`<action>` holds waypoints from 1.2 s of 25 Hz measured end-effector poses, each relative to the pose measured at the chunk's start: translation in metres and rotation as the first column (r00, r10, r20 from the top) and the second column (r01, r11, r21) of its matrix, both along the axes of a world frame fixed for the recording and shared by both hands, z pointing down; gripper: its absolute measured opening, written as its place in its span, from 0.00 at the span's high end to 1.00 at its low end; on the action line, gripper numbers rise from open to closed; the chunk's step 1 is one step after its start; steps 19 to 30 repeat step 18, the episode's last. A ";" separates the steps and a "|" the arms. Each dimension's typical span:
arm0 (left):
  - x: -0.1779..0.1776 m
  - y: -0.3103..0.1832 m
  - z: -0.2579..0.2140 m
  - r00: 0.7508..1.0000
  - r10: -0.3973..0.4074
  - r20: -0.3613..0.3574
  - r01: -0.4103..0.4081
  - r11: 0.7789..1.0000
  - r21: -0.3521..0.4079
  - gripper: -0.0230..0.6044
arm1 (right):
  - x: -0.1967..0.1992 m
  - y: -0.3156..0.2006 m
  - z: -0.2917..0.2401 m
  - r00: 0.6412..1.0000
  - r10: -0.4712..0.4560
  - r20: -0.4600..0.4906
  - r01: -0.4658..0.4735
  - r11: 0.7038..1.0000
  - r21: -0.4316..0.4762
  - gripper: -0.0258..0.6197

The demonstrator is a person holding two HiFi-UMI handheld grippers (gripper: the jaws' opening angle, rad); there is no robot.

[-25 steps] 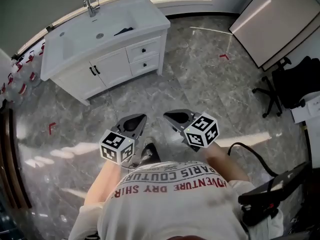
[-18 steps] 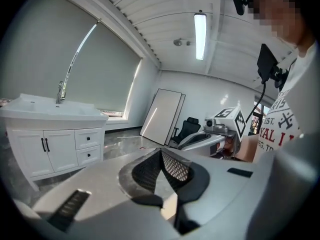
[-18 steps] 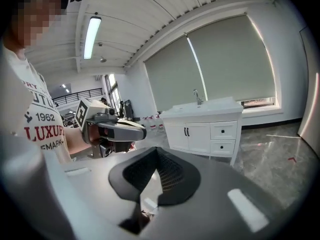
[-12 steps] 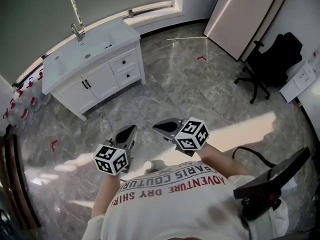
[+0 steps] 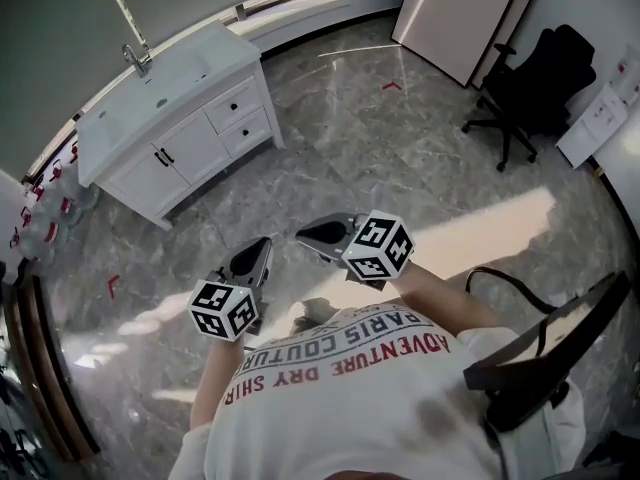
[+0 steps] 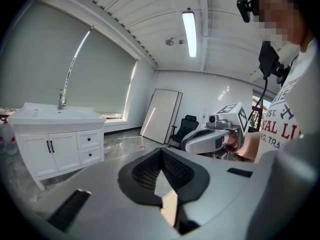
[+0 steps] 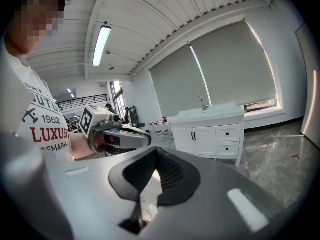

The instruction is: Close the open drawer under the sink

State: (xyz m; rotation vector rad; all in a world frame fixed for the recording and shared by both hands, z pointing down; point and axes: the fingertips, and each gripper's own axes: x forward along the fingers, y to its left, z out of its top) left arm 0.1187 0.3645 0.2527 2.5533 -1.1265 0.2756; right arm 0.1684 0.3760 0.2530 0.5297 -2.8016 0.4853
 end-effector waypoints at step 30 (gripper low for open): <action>0.003 -0.004 0.010 1.000 0.013 0.013 -0.013 1.000 -0.003 0.96 | 0.001 -0.009 0.009 1.000 0.015 0.014 -0.015 1.000 0.004 0.96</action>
